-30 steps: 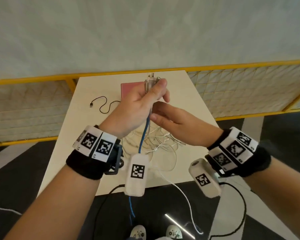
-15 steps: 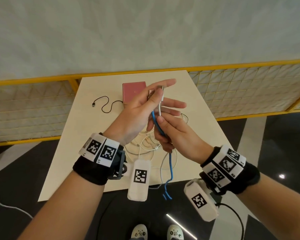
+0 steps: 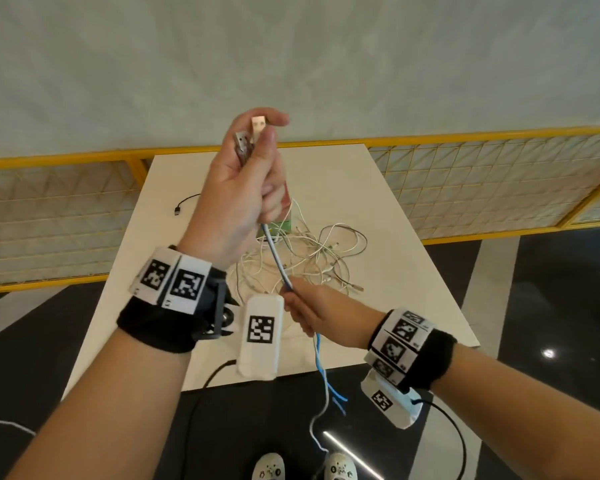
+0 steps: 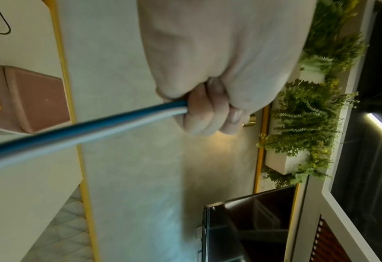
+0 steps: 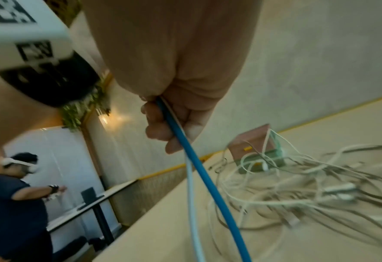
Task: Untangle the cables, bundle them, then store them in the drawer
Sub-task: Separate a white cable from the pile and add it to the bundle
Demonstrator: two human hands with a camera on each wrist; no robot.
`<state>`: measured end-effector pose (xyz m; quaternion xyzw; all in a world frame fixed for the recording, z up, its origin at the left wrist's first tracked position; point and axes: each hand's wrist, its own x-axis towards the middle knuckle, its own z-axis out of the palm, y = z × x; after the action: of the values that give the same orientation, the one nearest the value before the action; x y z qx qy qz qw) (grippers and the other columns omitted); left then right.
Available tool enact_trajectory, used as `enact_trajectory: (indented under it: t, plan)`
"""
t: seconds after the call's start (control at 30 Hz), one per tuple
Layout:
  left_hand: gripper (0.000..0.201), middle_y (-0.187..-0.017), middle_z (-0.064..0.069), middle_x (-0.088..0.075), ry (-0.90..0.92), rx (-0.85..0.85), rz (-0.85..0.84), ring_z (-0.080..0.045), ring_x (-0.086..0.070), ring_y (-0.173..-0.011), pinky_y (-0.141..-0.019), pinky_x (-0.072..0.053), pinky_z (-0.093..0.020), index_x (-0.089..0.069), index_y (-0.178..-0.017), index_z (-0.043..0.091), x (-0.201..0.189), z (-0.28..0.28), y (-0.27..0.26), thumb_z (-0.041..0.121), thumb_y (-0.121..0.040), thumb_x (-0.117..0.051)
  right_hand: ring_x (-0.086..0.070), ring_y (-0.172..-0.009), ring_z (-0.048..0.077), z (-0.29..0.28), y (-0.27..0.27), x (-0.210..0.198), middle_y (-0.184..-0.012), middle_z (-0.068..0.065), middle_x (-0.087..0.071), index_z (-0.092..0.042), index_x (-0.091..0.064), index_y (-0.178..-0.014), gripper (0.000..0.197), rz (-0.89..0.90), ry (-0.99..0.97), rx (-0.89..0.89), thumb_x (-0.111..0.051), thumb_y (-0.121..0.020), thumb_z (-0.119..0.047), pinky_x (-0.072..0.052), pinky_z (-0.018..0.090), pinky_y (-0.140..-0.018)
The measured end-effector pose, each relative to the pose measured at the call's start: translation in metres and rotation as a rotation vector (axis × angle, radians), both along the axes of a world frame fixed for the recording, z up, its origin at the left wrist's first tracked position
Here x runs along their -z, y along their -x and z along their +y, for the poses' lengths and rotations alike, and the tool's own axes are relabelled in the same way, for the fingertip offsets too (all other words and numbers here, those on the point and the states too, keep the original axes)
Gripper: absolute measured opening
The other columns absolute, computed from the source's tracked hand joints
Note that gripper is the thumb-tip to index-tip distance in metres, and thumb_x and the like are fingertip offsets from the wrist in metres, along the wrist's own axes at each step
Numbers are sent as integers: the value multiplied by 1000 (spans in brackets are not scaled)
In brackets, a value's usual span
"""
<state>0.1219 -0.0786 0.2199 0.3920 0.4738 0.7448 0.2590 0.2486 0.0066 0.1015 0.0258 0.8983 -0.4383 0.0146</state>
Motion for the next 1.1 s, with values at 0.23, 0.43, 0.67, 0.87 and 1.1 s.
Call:
enact_trajectory:
  t: [0.23, 0.43, 0.67, 0.87, 1.1]
  plan:
    - [20, -55, 5, -28, -15, -25, -60, -8, -13, -41, -41, -14, -15, -44, -93, 19, 3, -9, 9, 23, -107, -30, -62, -80, 18, 23, 15, 40, -84, 0, -68, -21, -44, -90, 23, -232, -144, -2, -27, -102, -30, -50, 35, -84]
    - [20, -55, 6, -27, -64, -86, -19, -6, -14, -40, -41, -15, -16, -42, -93, 18, -4, -19, 15, 22, -107, -30, -60, -77, 11, 24, 36, 47, -83, -4, -60, -16, -48, -88, 19, -244, -163, 119, -33, -97, -12, -46, 18, -74]
    - [18, -51, 6, -27, -48, -153, 10, -7, -16, -39, -40, -14, -19, -50, -105, 17, 2, -33, 31, 23, -106, -34, -66, -91, 21, 6, 33, 59, -88, 5, -68, -14, -50, -109, 16, -677, 94, -229, -48, -96, -24, -52, 29, -87]
    - [29, -46, 9, -27, 93, -42, -85, -6, -18, -41, -43, -14, -22, -61, -92, 8, 24, -40, 40, 24, -103, -38, -64, -94, 23, 37, 49, 65, -98, 0, -60, -19, -48, -123, 40, -479, -211, 8, -49, -85, -4, -50, 33, -87]
    - [43, -55, 3, -31, 209, 20, -180, -11, -24, -52, -51, -19, -25, -48, -62, 14, 46, -33, 39, 29, -102, -44, -64, -61, 20, 52, 63, 87, -96, 14, -65, -17, -43, -129, 35, -697, -152, 255, -46, -94, -11, -54, 23, -52]
